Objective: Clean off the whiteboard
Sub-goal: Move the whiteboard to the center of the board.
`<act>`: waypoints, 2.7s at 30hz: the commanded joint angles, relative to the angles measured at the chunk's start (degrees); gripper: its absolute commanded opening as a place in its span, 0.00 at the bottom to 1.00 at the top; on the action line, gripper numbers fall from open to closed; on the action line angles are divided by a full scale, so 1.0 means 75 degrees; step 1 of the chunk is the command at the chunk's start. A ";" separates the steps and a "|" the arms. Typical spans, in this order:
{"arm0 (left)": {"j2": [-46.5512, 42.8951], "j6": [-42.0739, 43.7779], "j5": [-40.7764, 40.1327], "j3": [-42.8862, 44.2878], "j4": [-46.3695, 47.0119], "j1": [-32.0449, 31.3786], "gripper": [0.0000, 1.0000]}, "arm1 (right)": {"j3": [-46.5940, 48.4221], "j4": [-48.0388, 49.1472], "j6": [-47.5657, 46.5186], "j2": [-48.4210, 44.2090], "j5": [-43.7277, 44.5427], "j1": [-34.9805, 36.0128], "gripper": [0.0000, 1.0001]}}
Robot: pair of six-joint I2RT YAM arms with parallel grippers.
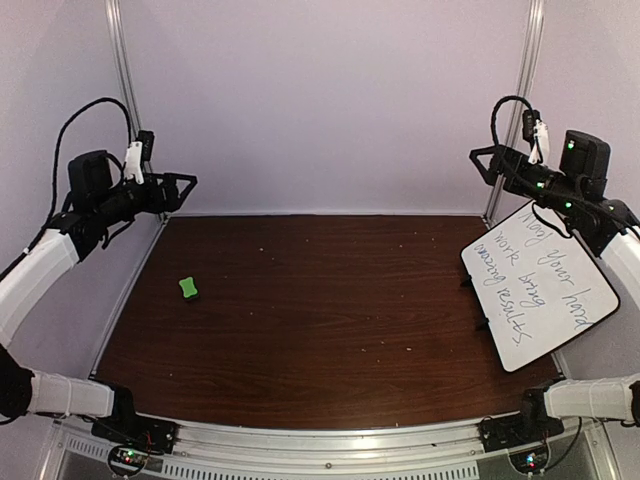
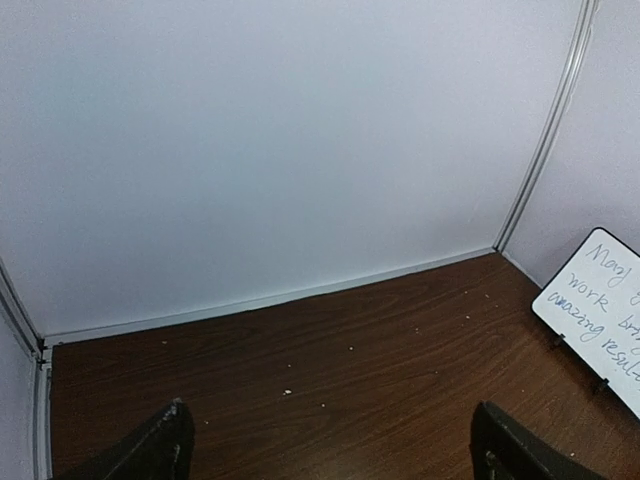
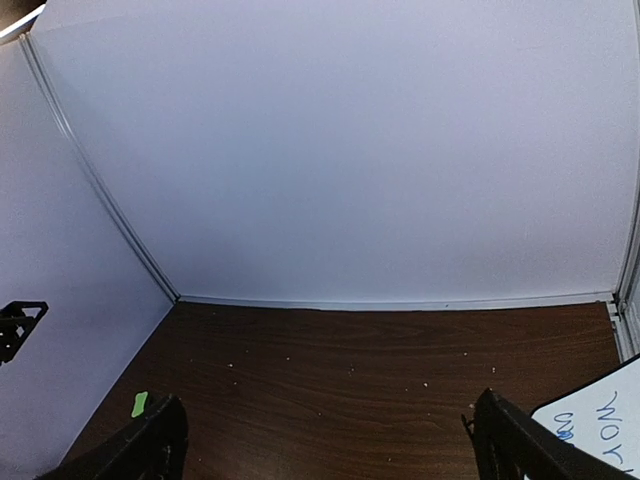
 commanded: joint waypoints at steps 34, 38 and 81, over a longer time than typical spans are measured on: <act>0.8984 0.3029 0.1074 0.6690 0.1029 -0.5106 0.98 | -0.1627 -0.1275 -0.0621 -0.0913 0.1999 -0.0090 1.00; 0.9136 0.3528 0.0892 0.6639 0.1259 -0.5626 0.98 | -0.1687 -0.1383 -0.0625 -0.0830 0.2184 -0.0085 1.00; 0.6297 0.1313 -0.2442 0.2275 0.3403 -0.5955 0.98 | -0.3165 -0.2020 0.5167 -0.0593 0.6019 0.3303 1.00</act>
